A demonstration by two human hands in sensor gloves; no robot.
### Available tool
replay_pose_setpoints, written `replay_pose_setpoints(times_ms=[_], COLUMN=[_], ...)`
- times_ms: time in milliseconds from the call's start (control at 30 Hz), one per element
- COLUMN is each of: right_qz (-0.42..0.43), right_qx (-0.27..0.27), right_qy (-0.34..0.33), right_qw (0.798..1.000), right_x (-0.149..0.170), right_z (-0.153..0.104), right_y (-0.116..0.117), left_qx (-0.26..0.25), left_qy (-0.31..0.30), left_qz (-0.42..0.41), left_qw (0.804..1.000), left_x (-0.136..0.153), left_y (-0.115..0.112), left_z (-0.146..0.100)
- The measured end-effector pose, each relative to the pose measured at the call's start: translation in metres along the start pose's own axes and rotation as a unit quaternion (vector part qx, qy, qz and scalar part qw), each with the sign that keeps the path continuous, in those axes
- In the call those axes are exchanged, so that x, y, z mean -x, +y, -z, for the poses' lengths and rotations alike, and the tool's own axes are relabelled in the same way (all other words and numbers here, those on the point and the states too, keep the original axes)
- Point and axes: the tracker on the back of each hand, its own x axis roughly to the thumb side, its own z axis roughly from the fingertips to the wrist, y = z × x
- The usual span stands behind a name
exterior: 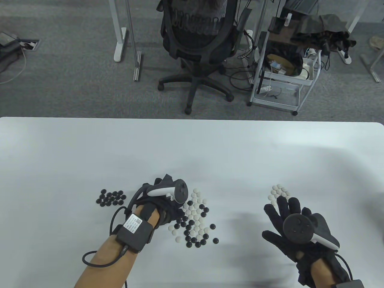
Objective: Go stone sorting task
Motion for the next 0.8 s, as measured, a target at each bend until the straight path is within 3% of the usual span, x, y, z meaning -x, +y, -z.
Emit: replay_pose_setpoints(times_ms=[200,367,567,800], right_qz=[0.0,-0.004,0.0,0.001], right_qx=[-0.002,-0.005,-0.001,-0.006], right_qy=[-0.001,0.001,0.004,0.004], right_qw=[1.0,1.0,1.0,1.0], right_x=[0.0,-0.001,0.002,0.003], right_z=[0.001,0.001,0.001,0.001], right_y=[0.001,0.002,0.001,0.001], left_qx=[0.005,-0.014,-0.039,-0.038], left_qy=[0.086,0.135,0.175,0.23], left_qz=[-0.049,-0.197,-0.288,-0.315], left_qw=[0.995,0.971,0.941,0.92], left_x=[0.058,0.116,0.152,0.182], left_y=[-0.001,0.007,0.009,-0.006], left_z=[-0.022,-0.014,-0.014,-0.028])
